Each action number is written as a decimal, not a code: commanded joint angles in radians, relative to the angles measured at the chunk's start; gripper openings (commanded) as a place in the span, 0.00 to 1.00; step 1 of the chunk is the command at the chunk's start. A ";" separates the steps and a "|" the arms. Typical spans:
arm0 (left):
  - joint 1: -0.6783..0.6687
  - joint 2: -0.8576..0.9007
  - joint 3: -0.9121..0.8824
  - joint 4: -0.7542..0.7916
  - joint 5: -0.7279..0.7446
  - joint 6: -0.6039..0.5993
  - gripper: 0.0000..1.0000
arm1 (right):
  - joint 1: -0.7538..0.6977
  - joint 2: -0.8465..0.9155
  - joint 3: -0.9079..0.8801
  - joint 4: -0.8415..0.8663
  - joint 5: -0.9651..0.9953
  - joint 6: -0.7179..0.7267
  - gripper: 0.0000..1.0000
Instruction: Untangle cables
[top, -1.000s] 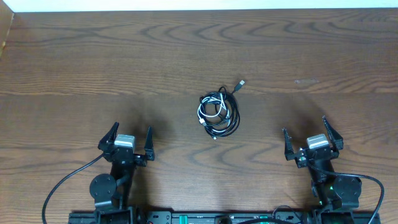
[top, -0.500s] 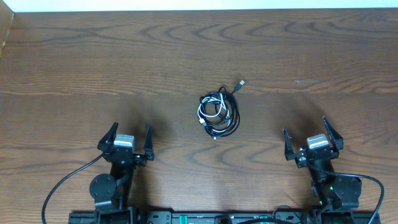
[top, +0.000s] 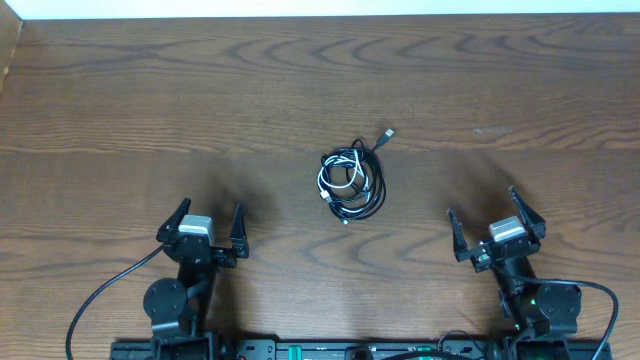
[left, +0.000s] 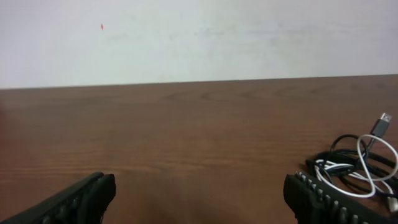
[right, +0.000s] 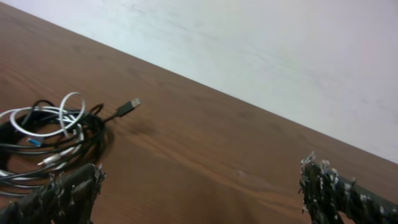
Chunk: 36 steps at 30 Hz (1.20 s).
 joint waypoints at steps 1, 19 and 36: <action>0.001 0.004 0.055 -0.010 0.015 -0.055 0.93 | -0.003 0.028 0.042 -0.004 -0.040 0.040 0.99; 0.000 0.520 0.435 -0.079 0.157 -0.138 0.92 | -0.004 0.611 0.551 -0.195 -0.146 0.022 0.99; -0.090 1.043 0.998 -0.541 0.089 -0.072 0.92 | -0.004 1.104 1.109 -0.583 -0.333 0.022 0.99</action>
